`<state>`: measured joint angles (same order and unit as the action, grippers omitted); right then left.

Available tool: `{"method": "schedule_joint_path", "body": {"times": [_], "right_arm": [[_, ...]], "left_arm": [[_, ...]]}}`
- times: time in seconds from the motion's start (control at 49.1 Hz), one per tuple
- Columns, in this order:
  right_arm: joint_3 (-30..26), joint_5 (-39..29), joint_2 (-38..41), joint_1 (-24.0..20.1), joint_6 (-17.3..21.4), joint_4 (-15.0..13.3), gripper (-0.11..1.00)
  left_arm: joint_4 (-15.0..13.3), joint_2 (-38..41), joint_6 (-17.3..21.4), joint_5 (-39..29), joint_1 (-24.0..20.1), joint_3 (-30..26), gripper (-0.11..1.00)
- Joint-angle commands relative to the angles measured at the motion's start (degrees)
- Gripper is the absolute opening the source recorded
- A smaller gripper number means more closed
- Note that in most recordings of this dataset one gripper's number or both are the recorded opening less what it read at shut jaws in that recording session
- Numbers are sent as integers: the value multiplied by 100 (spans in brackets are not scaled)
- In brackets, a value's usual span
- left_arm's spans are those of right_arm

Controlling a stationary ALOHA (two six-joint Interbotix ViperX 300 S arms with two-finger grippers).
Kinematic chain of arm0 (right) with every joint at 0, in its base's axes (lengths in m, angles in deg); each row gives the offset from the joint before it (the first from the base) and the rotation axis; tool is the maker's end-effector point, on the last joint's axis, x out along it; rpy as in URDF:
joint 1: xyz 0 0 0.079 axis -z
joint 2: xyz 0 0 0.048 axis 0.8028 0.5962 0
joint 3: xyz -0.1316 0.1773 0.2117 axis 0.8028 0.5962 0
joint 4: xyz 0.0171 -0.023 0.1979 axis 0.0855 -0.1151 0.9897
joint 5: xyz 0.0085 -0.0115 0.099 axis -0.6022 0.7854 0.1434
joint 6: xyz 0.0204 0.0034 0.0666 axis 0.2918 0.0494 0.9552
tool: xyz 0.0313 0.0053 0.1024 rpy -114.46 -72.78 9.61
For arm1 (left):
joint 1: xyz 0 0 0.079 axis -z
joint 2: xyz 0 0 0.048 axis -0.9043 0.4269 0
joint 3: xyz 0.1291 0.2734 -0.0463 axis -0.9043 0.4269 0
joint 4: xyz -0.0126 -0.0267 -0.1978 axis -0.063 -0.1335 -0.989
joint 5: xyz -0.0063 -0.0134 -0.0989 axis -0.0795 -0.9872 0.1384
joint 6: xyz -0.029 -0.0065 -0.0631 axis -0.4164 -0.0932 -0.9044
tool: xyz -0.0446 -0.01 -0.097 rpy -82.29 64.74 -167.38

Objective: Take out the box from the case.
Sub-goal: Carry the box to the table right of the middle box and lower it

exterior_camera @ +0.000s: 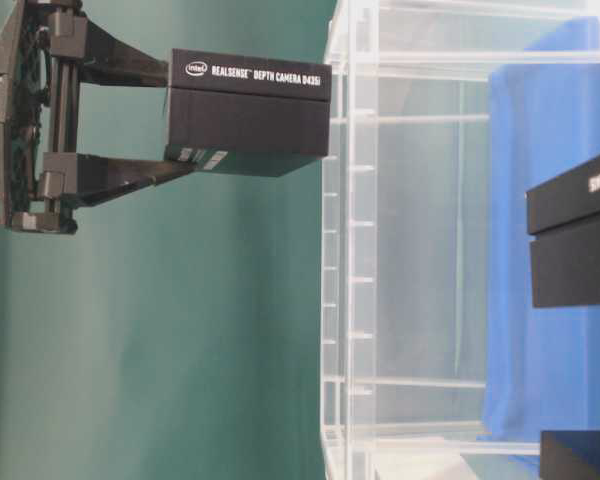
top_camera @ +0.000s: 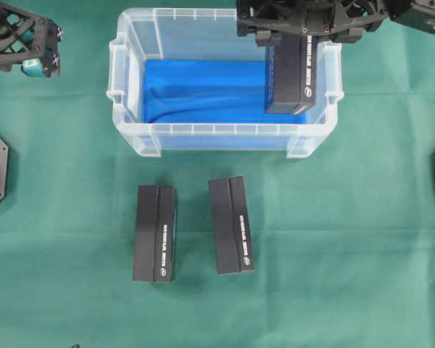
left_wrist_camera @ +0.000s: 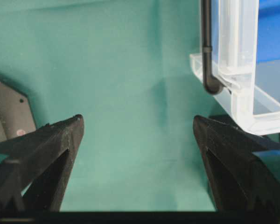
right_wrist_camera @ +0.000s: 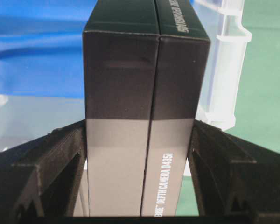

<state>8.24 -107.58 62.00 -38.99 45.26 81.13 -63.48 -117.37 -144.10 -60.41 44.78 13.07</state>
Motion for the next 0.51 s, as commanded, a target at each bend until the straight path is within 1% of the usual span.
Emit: {"method": "schedule_joint_path", "body": {"times": [0.0,0.224,0.427,0.488], "right_arm": [[-167,-44,-255,-26,-9,-18,65],[-167,-141,-316,-176,26,-18,65],[-167,-167,-316,-510,141,-18,65],[-167,-167,-308,-633,237,-26,65]], "left_arm": [[9,-53,-9,0,9,-62,96],[18,-53,-18,0,9,-62,96],[9,-53,-18,0,9,-62,96],[18,-53,-18,0,9,-62,96]]}}
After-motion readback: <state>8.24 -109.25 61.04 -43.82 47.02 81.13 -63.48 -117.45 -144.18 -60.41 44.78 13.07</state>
